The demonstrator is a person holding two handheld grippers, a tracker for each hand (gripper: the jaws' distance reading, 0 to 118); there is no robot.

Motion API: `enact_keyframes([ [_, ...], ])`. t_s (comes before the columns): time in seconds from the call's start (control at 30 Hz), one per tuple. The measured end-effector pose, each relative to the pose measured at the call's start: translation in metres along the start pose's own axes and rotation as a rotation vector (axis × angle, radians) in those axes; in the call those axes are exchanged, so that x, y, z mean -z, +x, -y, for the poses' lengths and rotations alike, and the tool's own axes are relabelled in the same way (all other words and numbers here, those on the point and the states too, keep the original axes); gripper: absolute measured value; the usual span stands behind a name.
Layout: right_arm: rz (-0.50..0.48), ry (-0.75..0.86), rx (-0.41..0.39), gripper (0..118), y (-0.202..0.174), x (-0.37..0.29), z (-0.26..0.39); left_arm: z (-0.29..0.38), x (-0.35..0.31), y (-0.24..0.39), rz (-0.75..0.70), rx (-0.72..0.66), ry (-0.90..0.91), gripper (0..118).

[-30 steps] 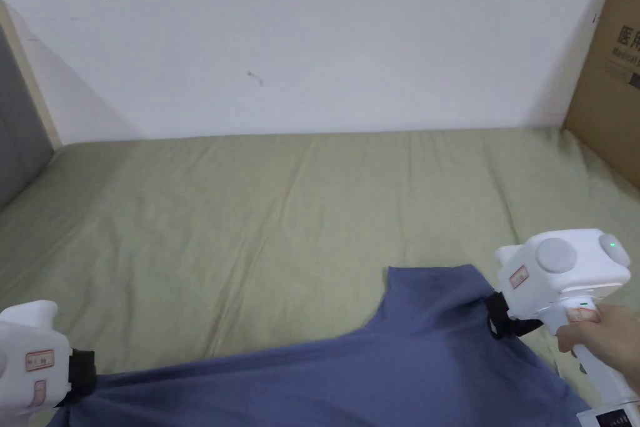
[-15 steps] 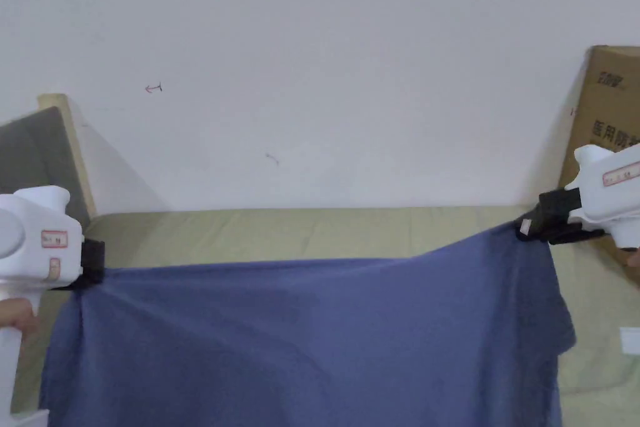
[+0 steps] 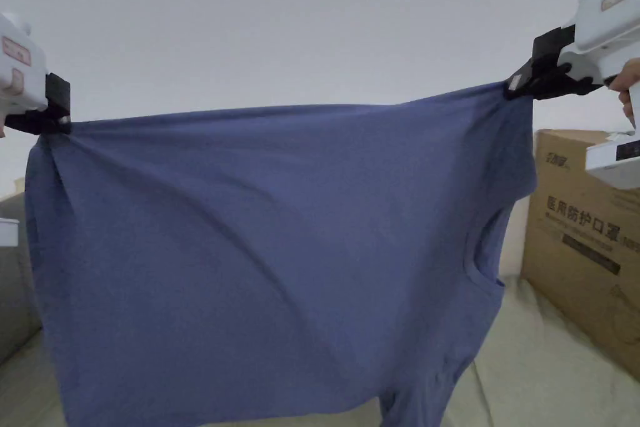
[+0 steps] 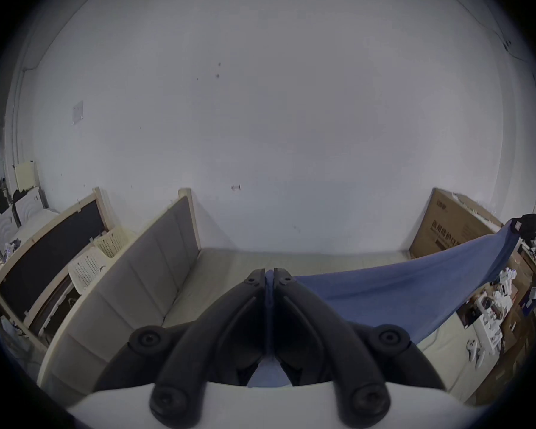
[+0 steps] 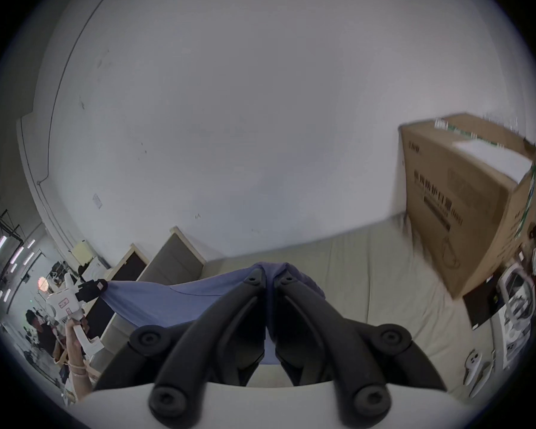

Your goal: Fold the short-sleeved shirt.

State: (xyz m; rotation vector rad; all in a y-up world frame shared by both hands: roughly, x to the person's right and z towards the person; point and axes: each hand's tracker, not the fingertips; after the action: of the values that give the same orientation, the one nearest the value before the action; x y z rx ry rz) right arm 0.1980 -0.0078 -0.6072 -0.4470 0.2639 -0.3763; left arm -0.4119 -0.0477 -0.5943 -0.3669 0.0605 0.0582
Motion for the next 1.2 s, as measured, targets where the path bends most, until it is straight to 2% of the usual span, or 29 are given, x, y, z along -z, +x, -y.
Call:
enact_keyframes([
  [0.1,-0.004,0.031,0.001,3,-0.016,-0.016,-0.016,-0.019,-0.004,0.003,0.000,-0.014,0.033,3],
  [0.2,0.003,0.054,-0.008,3,-0.025,-0.026,-0.023,-0.025,0.000,0.007,-0.017,0.068,0.040,3],
  [0.33,0.003,0.060,-0.021,3,-0.026,-0.019,-0.015,-0.008,0.018,0.010,-0.025,0.056,0.032,3],
  [0.4,0.040,0.008,-0.026,3,-0.020,-0.005,-0.001,0.013,0.037,0.008,-0.001,0.028,-0.017,3],
  [0.5,0.097,-0.076,-0.040,3,0.005,0.033,0.033,0.063,0.073,0.005,0.022,-0.017,-0.101,3],
  [0.63,0.133,-0.219,0.021,3,0.052,0.102,0.110,0.158,0.129,0.014,-0.010,0.045,-0.246,3],
  [0.8,0.188,-0.415,0.089,3,0.120,0.197,0.219,0.279,0.215,0.007,-0.057,0.045,-0.479,3],
  [0.9,0.230,-0.507,0.142,3,0.159,0.242,0.283,0.343,0.237,0.007,-0.071,0.093,-0.553,3],
  [1.07,0.253,-0.587,0.254,3,0.199,0.266,0.374,0.413,0.248,-0.004,-0.060,0.076,-0.645,3],
  [1.2,0.227,-0.593,0.243,3,0.204,0.240,0.397,0.433,0.230,-0.025,-0.021,0.023,-0.623,3],
])
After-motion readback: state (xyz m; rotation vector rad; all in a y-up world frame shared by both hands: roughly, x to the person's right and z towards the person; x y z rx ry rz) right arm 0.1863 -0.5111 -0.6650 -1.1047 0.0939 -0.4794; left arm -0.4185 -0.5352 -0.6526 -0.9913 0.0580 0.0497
